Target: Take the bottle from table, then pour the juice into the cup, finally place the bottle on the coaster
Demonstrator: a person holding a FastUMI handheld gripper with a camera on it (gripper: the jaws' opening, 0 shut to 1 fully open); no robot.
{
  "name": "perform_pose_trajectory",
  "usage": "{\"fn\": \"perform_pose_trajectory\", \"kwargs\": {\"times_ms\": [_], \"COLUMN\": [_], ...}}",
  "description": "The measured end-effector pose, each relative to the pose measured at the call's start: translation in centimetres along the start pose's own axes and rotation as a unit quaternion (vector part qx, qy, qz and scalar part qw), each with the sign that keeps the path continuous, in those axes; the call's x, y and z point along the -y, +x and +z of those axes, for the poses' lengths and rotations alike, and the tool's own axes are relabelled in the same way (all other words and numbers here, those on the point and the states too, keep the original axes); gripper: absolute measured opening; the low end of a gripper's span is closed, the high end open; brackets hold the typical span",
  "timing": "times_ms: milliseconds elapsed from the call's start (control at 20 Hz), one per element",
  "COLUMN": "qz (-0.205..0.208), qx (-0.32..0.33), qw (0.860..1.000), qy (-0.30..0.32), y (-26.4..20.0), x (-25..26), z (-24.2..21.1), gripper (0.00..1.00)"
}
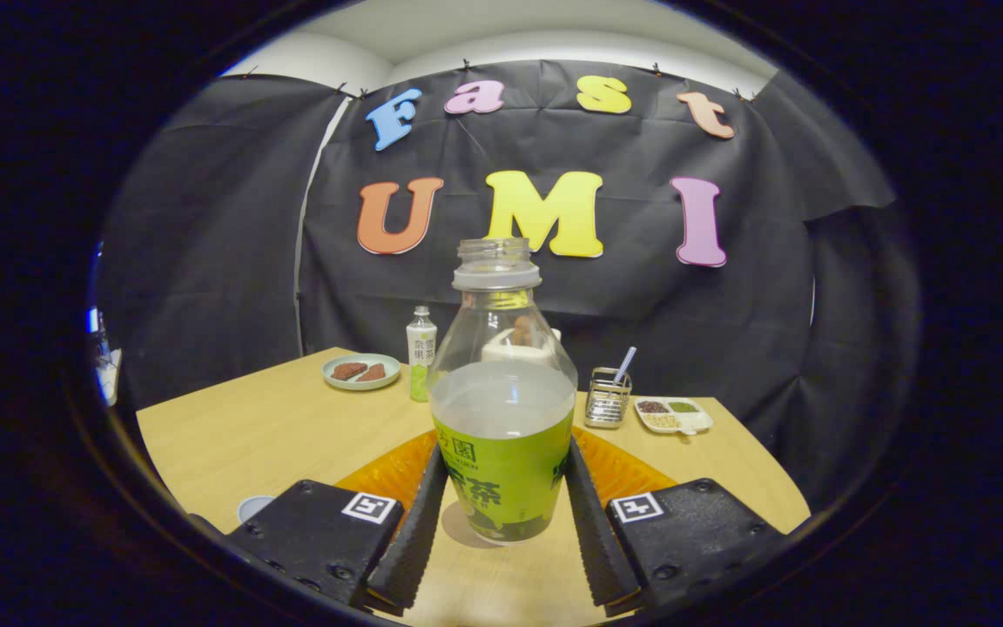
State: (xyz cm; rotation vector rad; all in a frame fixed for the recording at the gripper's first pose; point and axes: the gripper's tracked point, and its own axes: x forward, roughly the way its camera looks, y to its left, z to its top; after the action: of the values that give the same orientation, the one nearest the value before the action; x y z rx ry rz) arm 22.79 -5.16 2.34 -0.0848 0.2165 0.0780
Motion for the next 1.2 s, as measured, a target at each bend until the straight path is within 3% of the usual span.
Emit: {"fn": "perform_pose_trajectory", "kwargs": {"times_ms": [500, 1050, 1200], "qz": [0.024, 0.038, 0.038], "qx": [-0.02, -0.041, -0.041], "qw": [0.999, 0.998, 0.998], "qy": [0.006, 0.006, 0.014], "y": [6.8, 8.7, 8.7], "x": [-0.9, -1.3, -1.1], "z": [-4.0, -6.3, -6.5], "gripper": [0.76, 0.82, 1.0]}}
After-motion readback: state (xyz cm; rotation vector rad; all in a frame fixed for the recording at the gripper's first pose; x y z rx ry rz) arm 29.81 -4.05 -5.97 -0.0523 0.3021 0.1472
